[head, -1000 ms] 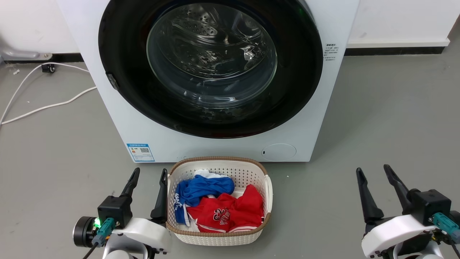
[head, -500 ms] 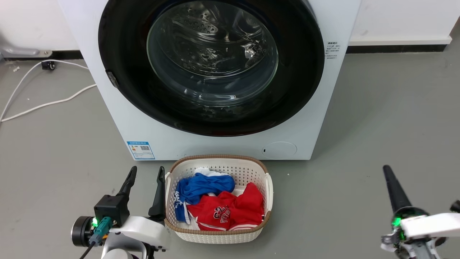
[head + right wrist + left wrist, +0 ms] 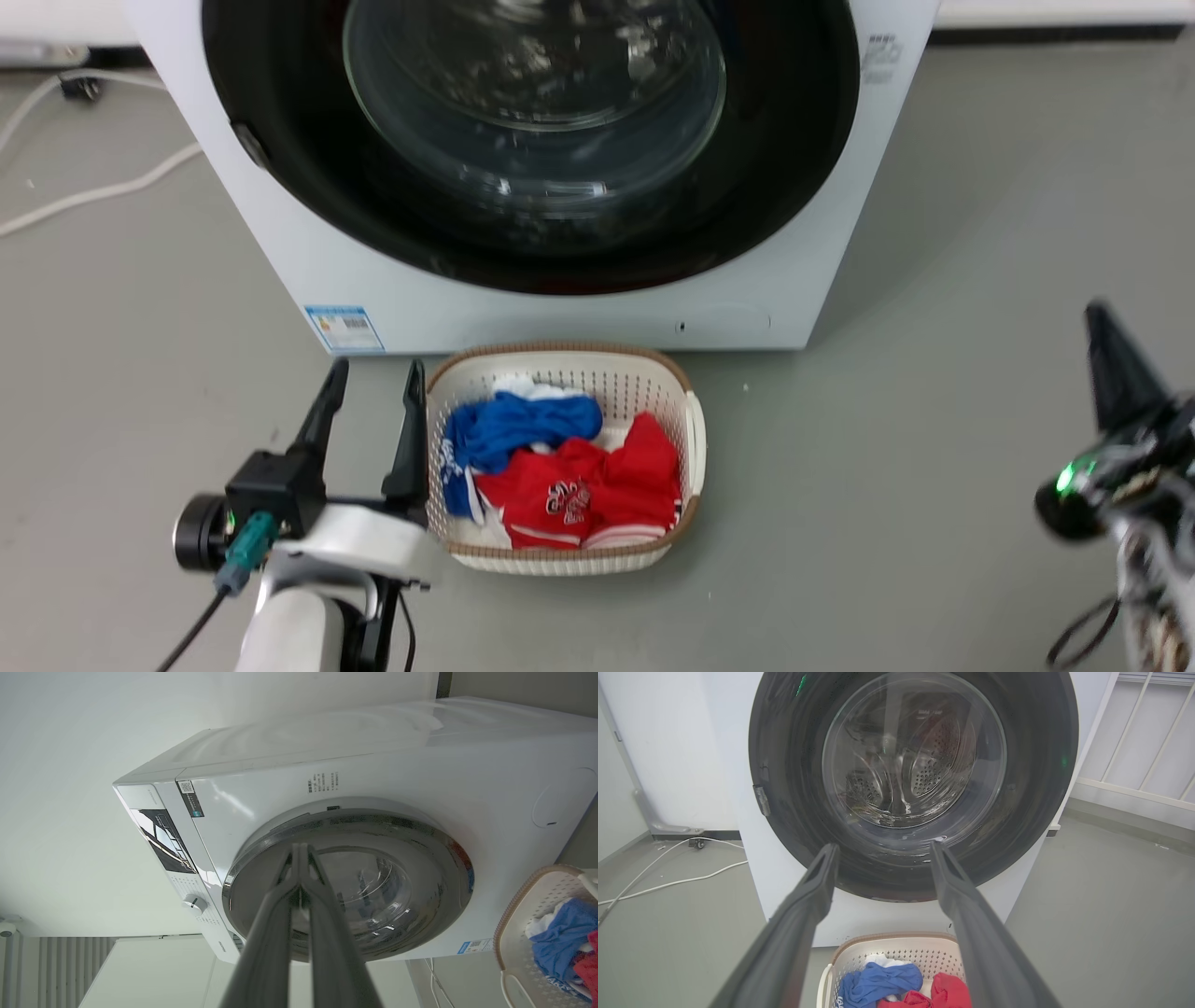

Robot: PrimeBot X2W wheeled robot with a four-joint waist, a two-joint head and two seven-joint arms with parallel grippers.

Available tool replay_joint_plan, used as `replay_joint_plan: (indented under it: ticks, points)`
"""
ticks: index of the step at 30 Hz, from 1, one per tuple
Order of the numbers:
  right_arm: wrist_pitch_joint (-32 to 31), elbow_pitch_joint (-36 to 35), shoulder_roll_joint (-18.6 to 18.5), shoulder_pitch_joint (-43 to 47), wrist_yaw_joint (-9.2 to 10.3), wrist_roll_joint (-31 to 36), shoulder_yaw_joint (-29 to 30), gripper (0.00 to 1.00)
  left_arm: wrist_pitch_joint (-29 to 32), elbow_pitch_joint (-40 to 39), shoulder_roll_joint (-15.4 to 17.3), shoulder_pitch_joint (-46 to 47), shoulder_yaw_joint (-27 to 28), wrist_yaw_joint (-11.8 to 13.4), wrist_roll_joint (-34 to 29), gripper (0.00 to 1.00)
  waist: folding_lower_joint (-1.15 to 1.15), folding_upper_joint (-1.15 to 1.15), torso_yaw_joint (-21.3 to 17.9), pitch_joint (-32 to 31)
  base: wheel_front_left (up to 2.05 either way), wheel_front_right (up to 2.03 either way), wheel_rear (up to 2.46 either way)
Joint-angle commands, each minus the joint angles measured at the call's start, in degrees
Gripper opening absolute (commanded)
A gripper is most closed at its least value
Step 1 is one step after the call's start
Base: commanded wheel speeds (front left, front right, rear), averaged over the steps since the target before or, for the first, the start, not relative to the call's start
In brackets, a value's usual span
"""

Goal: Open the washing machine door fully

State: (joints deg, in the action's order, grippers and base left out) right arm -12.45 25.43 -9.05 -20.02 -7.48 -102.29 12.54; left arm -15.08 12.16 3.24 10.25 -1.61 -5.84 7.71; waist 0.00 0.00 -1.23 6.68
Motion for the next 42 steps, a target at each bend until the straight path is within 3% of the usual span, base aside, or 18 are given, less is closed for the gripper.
replay_joint_plan:
  ticks: [1,10,17,31,42]
  points:
    - [-0.7,1.11,-0.78,-2.48,-0.02,-1.15,-0.36,0.0,-0.13,-0.47,-0.03,1.25,-0.03,-0.06,-0.24,1.0,0.0,0.0,0.05,2.58,0.0,0.0,0.0]
    - [-5.13,15.71,-10.29,-23.23,-0.02,-5.08,-8.0,0.0,-0.13,-3.01,-0.23,7.41,-1.46,0.29,-0.66,1.0,0.0,0.0,1.94,11.73,0.0,0.0,0.0]
    - [-9.65,26.04,-14.55,-39.34,-0.02,-4.32,-15.96,0.0,-0.14,-4.75,-0.34,10.03,-3.08,0.71,-0.19,1.0,0.0,0.0,3.83,16.14,0.0,0.0,0.0]
    - [-13.82,36.93,-13.57,-60.74,-0.03,1.21,-26.93,0.0,-0.13,-6.78,-0.34,13.3,-5.73,2.85,1.09,1.0,0.0,0.0,5.52,22.32,0.0,0.0,0.0]
    - [-17.86,40.09,-11.59,-66.44,-0.02,2.89,-30.12,0.0,-0.13,-7.74,-0.36,15.1,-6.75,4.12,2.04,1.0,0.0,0.0,5.75,25.25,0.0,0.0,0.0]
